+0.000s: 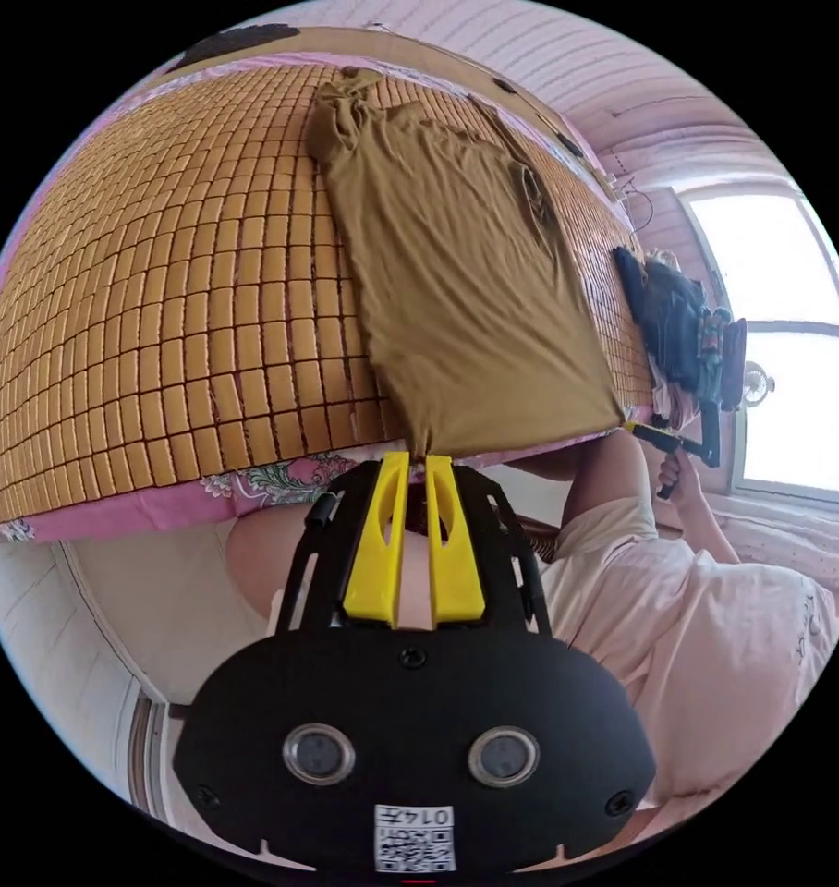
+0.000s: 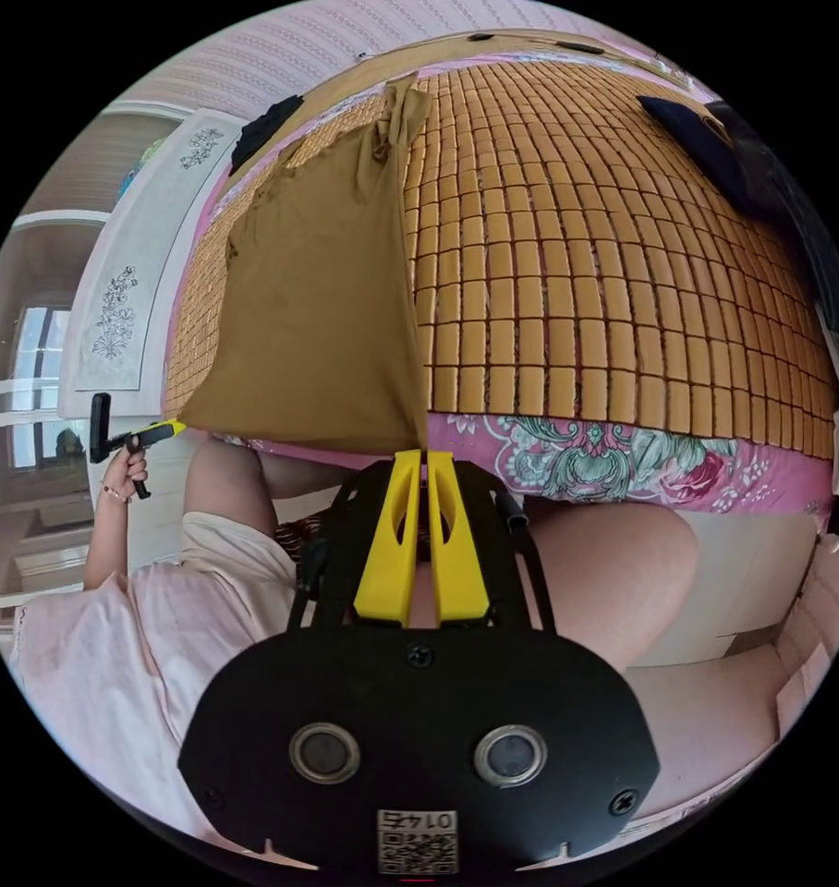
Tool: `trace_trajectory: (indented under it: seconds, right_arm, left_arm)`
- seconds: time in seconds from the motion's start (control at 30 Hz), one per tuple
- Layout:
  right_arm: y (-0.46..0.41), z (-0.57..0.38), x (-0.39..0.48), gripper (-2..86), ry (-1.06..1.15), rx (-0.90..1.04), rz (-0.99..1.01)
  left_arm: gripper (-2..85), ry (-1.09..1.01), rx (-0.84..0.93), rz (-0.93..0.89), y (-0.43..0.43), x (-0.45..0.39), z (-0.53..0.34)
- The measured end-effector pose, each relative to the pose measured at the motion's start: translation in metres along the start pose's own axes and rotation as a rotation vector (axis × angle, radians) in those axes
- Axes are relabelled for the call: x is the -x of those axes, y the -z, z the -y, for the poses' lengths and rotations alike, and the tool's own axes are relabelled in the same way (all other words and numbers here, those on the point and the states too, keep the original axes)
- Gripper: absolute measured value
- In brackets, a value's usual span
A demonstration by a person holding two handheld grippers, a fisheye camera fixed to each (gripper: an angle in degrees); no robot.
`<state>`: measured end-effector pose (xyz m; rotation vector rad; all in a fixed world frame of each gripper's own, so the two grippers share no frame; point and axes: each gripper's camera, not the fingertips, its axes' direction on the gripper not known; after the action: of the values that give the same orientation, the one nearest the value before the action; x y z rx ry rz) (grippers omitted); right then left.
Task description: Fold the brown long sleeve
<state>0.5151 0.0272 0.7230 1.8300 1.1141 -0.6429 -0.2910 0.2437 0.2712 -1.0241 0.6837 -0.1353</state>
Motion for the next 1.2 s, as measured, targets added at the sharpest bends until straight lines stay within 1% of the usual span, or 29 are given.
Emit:
trace_trajectory:
  seconds: [0.07,0.13,0.2,0.3,0.37,0.43,0.5,0.6,0.63,0.7,0.73,0.77,0.8,0.87,0.93,0.97,1.0,1.07,1.17,1.2]
  right_arm:
    - [-0.002,-0.003,-0.012,0.5,-0.061,-0.016,0.02]
    - [-0.001,-0.005,-0.026,0.5,-0.123,-0.04,0.089]
    - [-0.003,-0.006,-0.037,0.5,-0.149,-0.038,0.128]
    - [-0.008,-0.004,-0.037,0.5,-0.123,-0.009,0.1]
    - [-0.01,-0.002,-0.036,0.5,-0.108,0.001,0.085]
    - [-0.013,-0.001,-0.034,0.5,-0.097,0.013,0.073]
    - [-0.018,0.001,-0.033,0.5,-0.088,0.029,0.062]
    - [-0.019,0.002,-0.033,0.5,-0.083,0.03,0.049]
    - [-0.018,0.001,-0.033,0.5,-0.082,0.028,0.048]
    - [-0.016,0.0,-0.035,0.5,-0.079,0.022,0.051]
    - [-0.015,0.0,-0.036,0.5,-0.08,0.022,0.053]
    - [-0.015,-0.001,-0.038,0.5,-0.084,0.025,0.056]
    - [-0.016,-0.001,-0.04,0.5,-0.086,0.03,0.059]
    - [-0.018,-0.001,-0.041,0.5,-0.087,0.042,0.057]
    - [-0.024,0.0,-0.041,0.5,-0.086,0.062,0.054]
    - [-0.028,0.001,-0.04,0.5,-0.084,0.075,0.055]
    - [-0.032,0.002,-0.039,0.4,-0.085,0.085,0.055]
    - [-0.037,0.004,-0.035,0.4,-0.081,0.102,0.05]
    - [-0.046,0.006,-0.026,0.2,-0.057,0.139,0.007]
    - [-0.05,0.007,-0.022,0.0,-0.042,0.157,-0.028]
  left_arm:
    - [4.8,0.016,-0.1,0.064,0.001,-0.002,-0.005]
    - [4.9,0.002,-0.127,0.1,-0.003,-0.007,-0.008]
    - [5.0,-0.022,-0.097,0.138,-0.012,-0.014,-0.01]
    - [5.6,-0.121,0.024,0.229,-0.037,-0.031,-0.008]
    - [7.0,-0.251,0.117,0.397,-0.06,-0.052,-0.006]
    - [8.2,-0.348,0.171,0.526,-0.078,-0.066,-0.001]
    - [8.2,-0.422,0.201,0.582,-0.094,-0.076,0.006]
    - [3.5,-0.462,0.212,0.642,-0.107,-0.085,0.02]
    - [1.6,-0.501,0.218,0.632,-0.106,-0.088,0.022]
    - [0.4,-0.545,0.259,0.537,-0.099,-0.088,0.021]
    - [-0.1,-0.546,0.318,0.436,-0.092,-0.084,0.02]
    - [-0.4,-0.51,0.366,0.306,-0.082,-0.075,0.021]
    - [-0.6,-0.481,0.37,0.243,-0.075,-0.07,0.021]
    - [-0.7,-0.328,0.328,-0.058,-0.048,-0.038,0.023]
    - [-0.6,-0.224,0.283,-0.204,-0.038,-0.015,0.023]
    - [-0.5,-0.16,0.235,-0.19,-0.032,-0.005,0.022]
    - [-0.3,-0.141,0.223,-0.171,-0.031,-0.001,0.021]
    - [1.0,-0.094,0.244,-0.038,-0.031,0.003,0.016]
    - [2.3,-0.12,0.271,0.107,-0.035,-0.007,0.01]
    - [2.4,-0.127,0.277,0.122,-0.037,-0.01,0.009]
